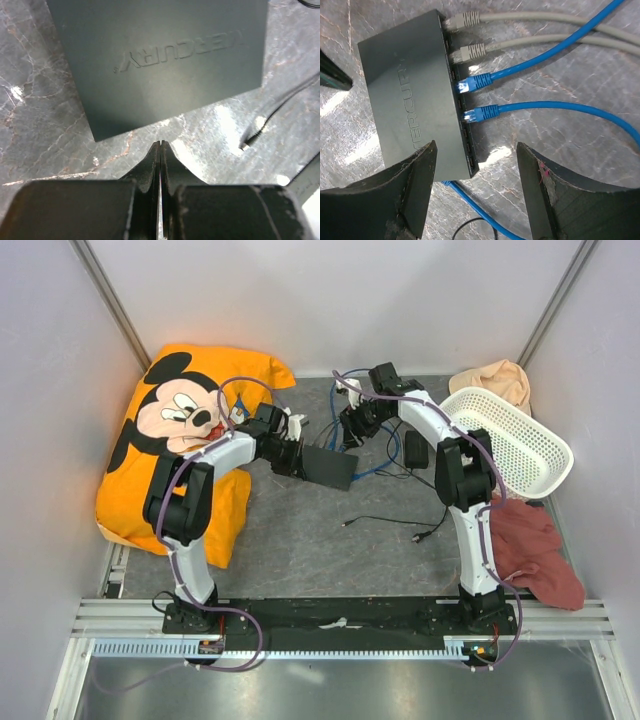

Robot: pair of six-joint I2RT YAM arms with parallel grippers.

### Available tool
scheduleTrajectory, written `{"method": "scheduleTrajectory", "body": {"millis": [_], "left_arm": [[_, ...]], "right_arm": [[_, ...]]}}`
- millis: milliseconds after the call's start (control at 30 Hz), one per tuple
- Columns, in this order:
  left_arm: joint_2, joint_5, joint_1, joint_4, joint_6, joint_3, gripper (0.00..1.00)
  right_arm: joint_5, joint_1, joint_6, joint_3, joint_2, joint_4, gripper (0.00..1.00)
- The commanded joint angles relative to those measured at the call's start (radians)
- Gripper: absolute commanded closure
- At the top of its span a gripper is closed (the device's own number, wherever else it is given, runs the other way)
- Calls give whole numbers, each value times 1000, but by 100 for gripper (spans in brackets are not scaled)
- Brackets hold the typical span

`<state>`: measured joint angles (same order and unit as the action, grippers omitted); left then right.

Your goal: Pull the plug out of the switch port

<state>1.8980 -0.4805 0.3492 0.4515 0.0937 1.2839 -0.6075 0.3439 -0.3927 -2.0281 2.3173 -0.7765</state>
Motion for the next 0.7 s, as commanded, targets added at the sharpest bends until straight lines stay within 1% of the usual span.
{"method": "scheduleTrajectory", "body": {"millis": [0,233,300,400,467,500,533,633,667], "left_arm": [[47,52,4,-36,-8,58,98],[116,62,2,-1,-23,136,98],[139,85,2,6,-35,156,98],[174,108,1,7,-51,201,98],[191,118,1,6,-52,242,98],[199,120,1,6,-52,256,98],[214,122,1,7,-54,281,98],[239,115,1,6,-57,316,98],[246,114,2,6,-55,322,98]], "right_arm": [[8,24,14,38,-6,17,28],[-18,55,-1,137,-45,-15,29],[-28,58,-15,157,-49,-32,29],[-72,67,-21,164,-49,-66,29],[-139,76,-29,164,-44,-89,29],[-161,82,-44,160,-42,-104,29],[-184,92,-101,152,-44,-143,29],[-207,118,-137,128,-38,-170,26],[-233,124,-149,118,-38,-173,24]]}}
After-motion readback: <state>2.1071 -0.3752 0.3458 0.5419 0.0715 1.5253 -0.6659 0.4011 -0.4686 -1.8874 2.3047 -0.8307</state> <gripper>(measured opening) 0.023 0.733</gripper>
